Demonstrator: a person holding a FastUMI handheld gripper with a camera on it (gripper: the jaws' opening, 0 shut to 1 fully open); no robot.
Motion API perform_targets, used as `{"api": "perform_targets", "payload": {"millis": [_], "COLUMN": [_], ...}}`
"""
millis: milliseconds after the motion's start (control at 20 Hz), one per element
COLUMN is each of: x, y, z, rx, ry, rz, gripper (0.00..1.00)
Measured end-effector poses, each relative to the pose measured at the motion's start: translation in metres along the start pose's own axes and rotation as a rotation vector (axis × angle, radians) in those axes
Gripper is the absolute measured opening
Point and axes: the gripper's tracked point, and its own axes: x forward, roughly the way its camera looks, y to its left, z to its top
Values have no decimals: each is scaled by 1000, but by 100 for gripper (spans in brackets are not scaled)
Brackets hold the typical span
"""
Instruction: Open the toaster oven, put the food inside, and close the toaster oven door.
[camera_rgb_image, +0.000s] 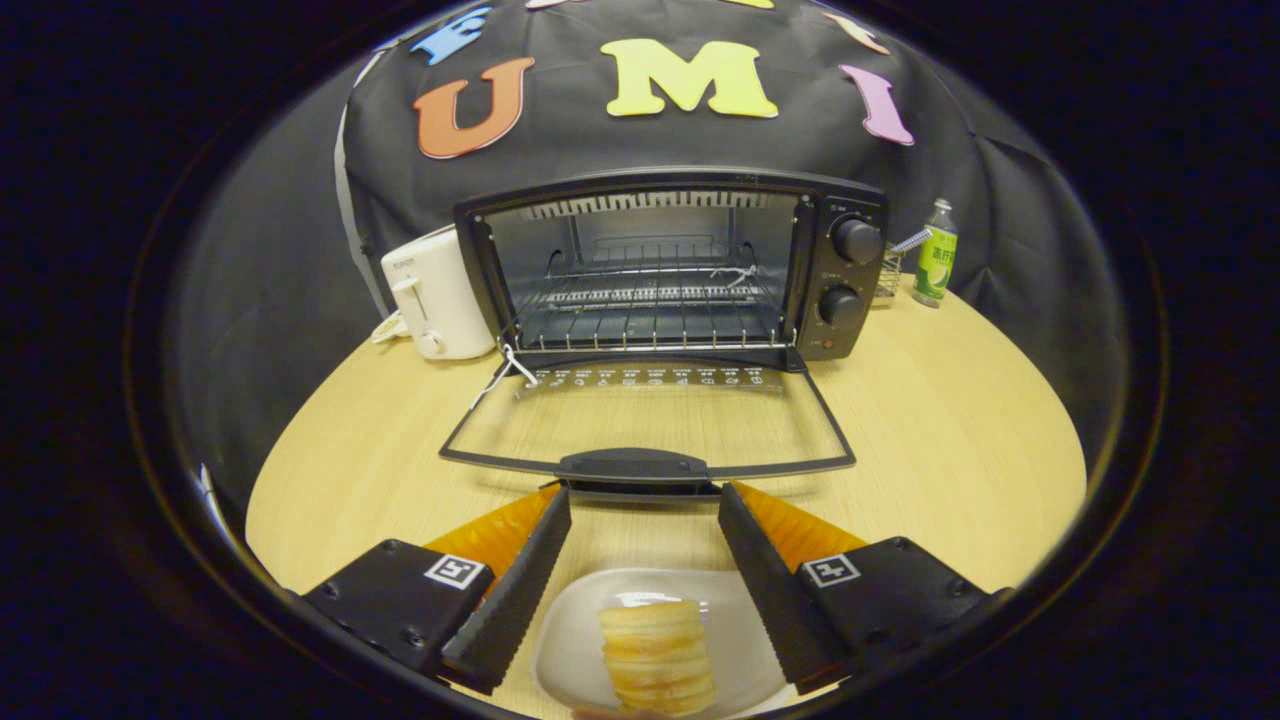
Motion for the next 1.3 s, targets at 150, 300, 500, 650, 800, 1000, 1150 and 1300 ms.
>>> {"api": "perform_targets", "payload": {"millis": [150, 300, 500, 650, 800, 1000, 1150, 1300], "x": [-23, -50, -76, -83, -83, -71, -63, -59], "y": [0, 7, -4, -6, 2, 1, 2, -1], "z": [1, -10, -17, -35, -57, -80, -84, -84], "rx": [-9, -17, -44, -24, -48, -110, -92, -88], "ry": [-15, 5, -5, 20, 67, 122, 138, 136], "rz": [2, 34, 2, -4, 13, -18, -8, 0], "gripper": [99, 99, 99, 99, 98, 98, 96, 87]}}
